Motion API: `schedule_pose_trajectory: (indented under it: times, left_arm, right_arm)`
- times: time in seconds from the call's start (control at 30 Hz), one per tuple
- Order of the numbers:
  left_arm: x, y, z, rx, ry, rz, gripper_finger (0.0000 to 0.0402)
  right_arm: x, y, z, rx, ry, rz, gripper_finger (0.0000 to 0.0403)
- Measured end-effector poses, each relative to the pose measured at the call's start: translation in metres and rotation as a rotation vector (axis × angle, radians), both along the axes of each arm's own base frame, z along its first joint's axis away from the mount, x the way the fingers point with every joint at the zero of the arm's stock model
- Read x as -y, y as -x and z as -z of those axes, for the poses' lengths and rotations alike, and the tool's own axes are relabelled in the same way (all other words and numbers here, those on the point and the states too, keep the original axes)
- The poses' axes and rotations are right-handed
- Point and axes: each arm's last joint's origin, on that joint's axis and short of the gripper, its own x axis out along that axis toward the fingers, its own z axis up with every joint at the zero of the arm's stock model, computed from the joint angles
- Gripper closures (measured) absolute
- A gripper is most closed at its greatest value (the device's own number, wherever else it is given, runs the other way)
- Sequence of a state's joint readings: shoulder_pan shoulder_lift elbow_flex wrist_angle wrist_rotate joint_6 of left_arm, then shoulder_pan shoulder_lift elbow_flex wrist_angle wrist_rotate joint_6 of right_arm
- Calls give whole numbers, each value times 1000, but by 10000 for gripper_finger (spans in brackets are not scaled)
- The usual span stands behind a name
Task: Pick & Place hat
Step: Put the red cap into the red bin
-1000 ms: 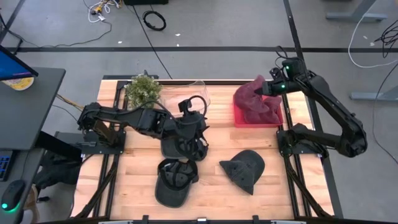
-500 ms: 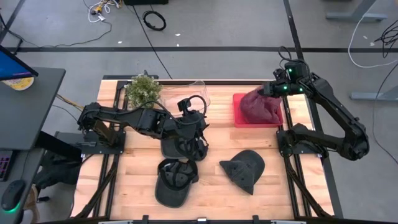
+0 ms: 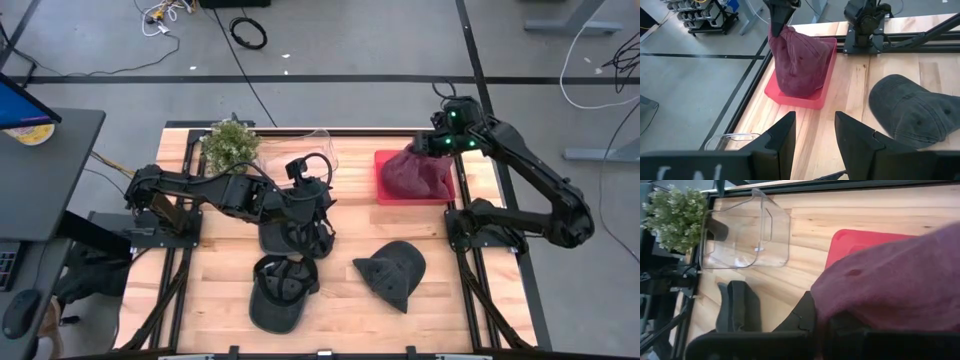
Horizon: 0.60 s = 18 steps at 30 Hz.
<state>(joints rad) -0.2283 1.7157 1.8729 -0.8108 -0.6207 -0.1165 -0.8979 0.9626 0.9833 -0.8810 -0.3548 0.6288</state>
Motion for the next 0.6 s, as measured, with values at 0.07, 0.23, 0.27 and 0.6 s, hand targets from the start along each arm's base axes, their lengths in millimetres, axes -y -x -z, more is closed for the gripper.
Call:
schedule_pose_trajectory:
  times: [0.07, 0.23, 0.27, 0.6]
  left_arm:
    - [0, 0, 0, 0, 0, 0, 262]
    - [0, 0, 0, 0, 0, 1, 262]
    - [0, 0, 0, 0, 0, 1, 262]
    - [1, 0, 0, 0, 11, 11, 262]
  right_arm:
    - [2, -3, 9, 6, -17, 7, 403]
    - [6, -9, 37, 69, -54, 16, 403]
    - [7, -10, 42, 76, -59, 14, 403]
    - [12, 4, 65, 34, -29, -63, 403]
